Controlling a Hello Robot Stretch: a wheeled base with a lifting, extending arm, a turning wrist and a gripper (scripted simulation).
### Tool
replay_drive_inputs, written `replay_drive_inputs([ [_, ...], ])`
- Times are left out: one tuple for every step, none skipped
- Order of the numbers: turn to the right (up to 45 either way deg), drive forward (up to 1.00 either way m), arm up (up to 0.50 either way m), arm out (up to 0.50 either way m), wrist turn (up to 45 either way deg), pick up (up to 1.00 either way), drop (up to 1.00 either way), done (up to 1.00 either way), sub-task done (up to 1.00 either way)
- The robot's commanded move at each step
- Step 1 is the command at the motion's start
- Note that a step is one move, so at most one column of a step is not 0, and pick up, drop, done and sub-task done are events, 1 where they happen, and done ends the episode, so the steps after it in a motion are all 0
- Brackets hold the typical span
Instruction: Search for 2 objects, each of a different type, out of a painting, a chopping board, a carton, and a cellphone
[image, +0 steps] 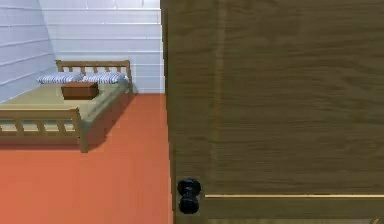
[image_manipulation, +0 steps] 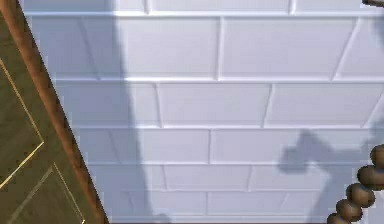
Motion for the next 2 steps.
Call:
replay_drive_inputs([
  [-45.0,0.00,0.00,0.00,0.0,0.00,0.00,0.00,0.00],
  [-18.0,0.00,0.00,0.00,0.0,0.00,0.00,0.00,0.00],
])
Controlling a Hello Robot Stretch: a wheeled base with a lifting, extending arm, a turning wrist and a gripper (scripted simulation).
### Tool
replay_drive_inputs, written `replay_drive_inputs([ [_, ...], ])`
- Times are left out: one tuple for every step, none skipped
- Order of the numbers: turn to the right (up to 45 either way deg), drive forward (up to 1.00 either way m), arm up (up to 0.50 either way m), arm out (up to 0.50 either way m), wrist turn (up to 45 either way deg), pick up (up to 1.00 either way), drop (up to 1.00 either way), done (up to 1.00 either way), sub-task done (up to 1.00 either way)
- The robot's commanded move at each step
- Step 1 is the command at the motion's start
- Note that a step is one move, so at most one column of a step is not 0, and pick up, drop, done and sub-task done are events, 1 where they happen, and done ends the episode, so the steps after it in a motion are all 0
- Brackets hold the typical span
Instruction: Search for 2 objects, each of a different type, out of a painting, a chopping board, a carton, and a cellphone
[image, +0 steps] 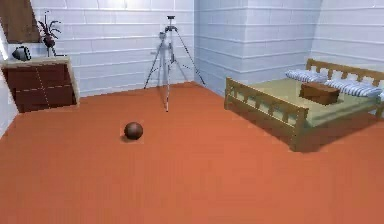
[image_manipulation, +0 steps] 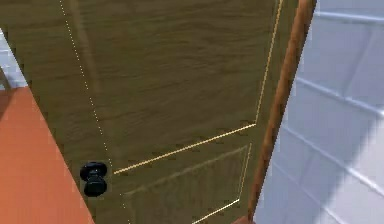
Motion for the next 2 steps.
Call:
replay_drive_inputs([
  [0.0,0.40,0.00,0.00,0.0,0.00,0.00,0.00,0.00],
  [-24.0,0.00,0.00,0.00,0.0,0.00,0.00,0.00,0.00],
])
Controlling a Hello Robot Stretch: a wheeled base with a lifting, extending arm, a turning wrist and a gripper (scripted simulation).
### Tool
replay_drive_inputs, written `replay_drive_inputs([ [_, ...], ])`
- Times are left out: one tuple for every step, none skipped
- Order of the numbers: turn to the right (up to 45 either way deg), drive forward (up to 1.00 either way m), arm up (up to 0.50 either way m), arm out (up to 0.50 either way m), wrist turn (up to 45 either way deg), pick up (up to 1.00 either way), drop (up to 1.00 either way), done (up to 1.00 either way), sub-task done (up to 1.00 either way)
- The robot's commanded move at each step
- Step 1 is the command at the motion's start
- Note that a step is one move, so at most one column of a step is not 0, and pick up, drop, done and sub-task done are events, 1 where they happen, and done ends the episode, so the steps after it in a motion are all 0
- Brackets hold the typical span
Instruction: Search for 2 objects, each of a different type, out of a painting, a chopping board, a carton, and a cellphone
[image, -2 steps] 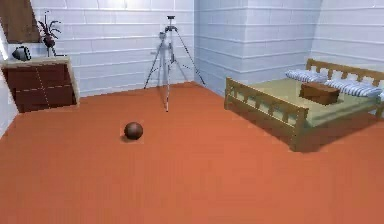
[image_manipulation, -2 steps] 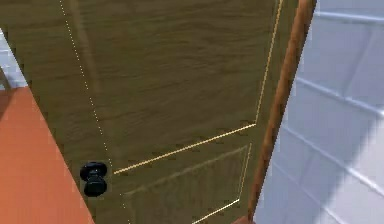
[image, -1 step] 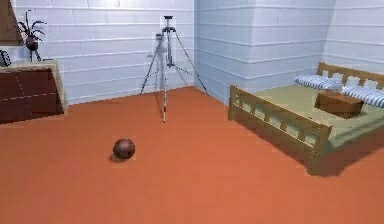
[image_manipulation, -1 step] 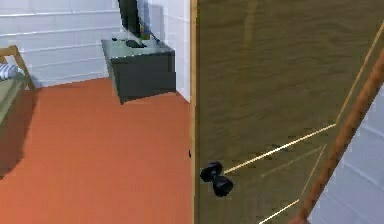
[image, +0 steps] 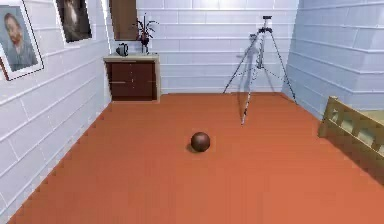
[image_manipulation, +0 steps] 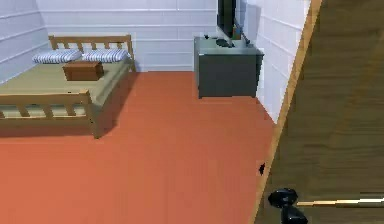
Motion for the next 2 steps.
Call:
replay_drive_inputs([
  [0.0,0.65,0.00,0.00,0.0,0.00,0.00,0.00,0.00],
  [-24.0,0.00,0.00,0.00,0.0,0.00,0.00,0.00,0.00],
])
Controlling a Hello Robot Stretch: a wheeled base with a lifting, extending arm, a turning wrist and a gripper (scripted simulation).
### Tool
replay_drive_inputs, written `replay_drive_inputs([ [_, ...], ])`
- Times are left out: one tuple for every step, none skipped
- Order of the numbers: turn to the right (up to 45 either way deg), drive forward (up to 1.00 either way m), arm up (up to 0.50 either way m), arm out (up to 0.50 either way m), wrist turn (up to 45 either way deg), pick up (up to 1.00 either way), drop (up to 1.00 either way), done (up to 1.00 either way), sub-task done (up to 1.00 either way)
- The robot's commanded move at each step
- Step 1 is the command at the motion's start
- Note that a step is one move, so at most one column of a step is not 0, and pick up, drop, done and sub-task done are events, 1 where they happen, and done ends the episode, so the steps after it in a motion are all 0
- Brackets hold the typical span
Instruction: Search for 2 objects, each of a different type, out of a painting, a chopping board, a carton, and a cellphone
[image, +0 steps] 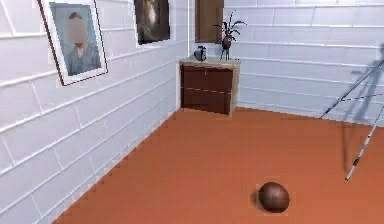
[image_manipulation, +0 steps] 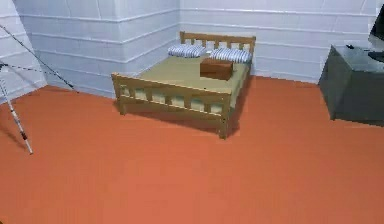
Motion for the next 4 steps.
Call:
replay_drive_inputs([
  [0.0,0.50,0.00,0.00,0.0,0.00,0.00,0.00,0.00],
  [-45.0,0.00,0.00,0.00,0.0,0.00,0.00,0.00,0.00],
  [-18.0,0.00,0.00,0.00,0.0,0.00,0.00,0.00,0.00],
  [0.0,0.60,0.00,0.00,0.0,0.00,0.00,0.00,0.00],
])
